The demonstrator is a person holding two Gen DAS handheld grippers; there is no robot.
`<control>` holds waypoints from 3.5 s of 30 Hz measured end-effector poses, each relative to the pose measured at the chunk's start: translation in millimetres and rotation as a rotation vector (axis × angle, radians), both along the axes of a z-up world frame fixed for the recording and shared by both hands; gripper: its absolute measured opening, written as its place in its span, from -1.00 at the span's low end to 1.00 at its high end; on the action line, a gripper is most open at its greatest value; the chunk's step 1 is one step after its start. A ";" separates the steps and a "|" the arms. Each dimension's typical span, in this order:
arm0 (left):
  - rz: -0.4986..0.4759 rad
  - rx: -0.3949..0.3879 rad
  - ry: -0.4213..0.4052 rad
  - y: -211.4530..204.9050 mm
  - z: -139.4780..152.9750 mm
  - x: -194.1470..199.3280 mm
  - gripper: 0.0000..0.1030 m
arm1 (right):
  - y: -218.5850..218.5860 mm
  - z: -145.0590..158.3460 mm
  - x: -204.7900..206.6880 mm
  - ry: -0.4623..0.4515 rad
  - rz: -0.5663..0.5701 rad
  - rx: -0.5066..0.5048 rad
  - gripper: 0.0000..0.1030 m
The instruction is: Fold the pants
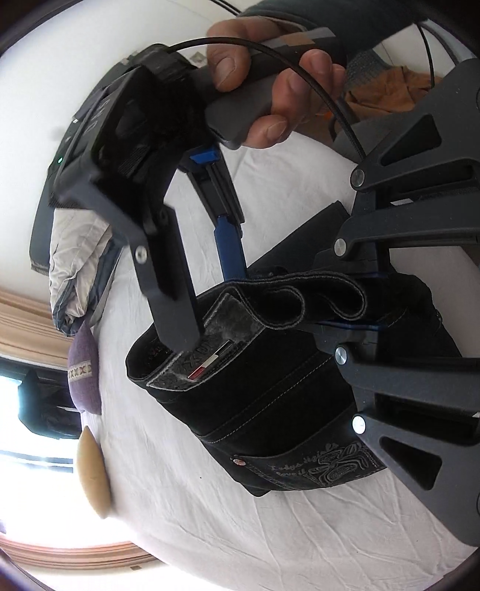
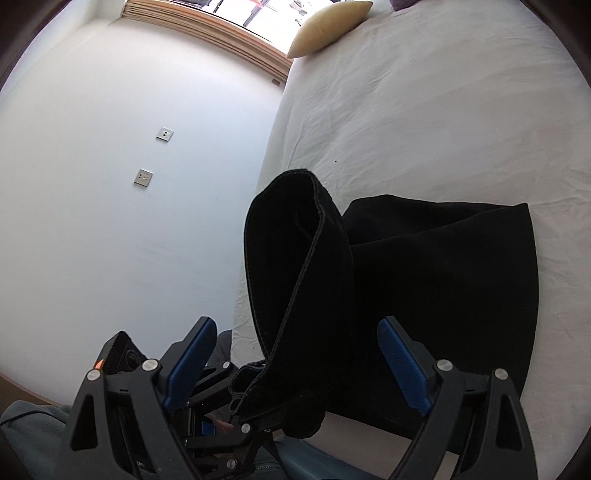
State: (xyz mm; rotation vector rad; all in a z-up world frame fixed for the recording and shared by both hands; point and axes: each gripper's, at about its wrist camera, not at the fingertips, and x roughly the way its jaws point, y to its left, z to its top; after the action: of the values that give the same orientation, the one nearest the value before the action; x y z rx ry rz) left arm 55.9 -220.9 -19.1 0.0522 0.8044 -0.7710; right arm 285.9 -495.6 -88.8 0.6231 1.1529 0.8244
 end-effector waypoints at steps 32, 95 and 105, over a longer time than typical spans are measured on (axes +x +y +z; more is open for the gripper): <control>-0.179 0.290 -0.043 -141.7 -99.9 0.6 -0.73 | -90.6 -101.2 27.7 0.064 -0.101 -0.099 -0.73; -0.080 -0.673 0.496 135.0 -153.2 144.3 0.33 | -73.3 -119.8 9.9 0.113 -0.084 0.284 0.30; -0.387 -0.381 0.493 114.7 -144.3 36.6 0.34 | -109.6 -89.9 -19.5 0.032 -0.176 0.199 0.40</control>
State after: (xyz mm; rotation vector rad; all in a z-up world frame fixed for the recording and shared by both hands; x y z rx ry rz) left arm 92.5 -106.3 -163.4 -0.3443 1.1150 -1.3227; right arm 266.4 -605.1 -178.7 0.8924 1.0355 0.7857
